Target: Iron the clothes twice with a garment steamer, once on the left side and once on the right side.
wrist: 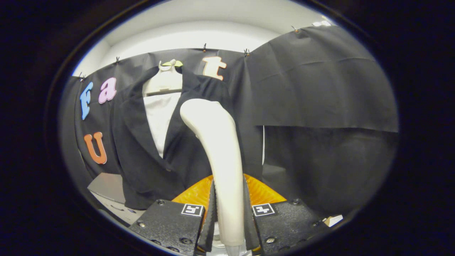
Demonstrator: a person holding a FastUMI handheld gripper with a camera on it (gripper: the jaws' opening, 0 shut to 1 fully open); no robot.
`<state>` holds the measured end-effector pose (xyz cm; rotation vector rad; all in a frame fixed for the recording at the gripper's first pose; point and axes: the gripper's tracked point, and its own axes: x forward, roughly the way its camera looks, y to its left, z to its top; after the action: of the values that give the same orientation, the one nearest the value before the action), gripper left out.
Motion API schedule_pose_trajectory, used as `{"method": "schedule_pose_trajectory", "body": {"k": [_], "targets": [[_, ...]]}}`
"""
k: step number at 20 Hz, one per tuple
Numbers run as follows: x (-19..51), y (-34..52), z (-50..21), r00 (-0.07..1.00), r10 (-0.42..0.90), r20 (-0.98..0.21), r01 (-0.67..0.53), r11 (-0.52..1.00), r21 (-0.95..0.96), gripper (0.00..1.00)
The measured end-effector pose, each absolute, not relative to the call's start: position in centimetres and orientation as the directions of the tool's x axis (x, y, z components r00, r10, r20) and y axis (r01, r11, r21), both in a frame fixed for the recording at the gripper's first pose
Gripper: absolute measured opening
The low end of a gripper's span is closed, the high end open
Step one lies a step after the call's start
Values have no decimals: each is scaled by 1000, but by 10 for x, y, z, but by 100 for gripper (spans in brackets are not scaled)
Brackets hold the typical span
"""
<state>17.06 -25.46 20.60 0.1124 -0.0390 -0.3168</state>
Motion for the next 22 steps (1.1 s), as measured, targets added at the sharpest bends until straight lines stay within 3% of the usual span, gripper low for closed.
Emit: {"method": "schedule_pose_trajectory", "body": {"k": [11, 22], "targets": [[256, -253, 249, 949, -312, 37, 310, 950, 45, 37], [267, -246, 225, 930, -368, 24, 369, 929, -38, 37]]}}
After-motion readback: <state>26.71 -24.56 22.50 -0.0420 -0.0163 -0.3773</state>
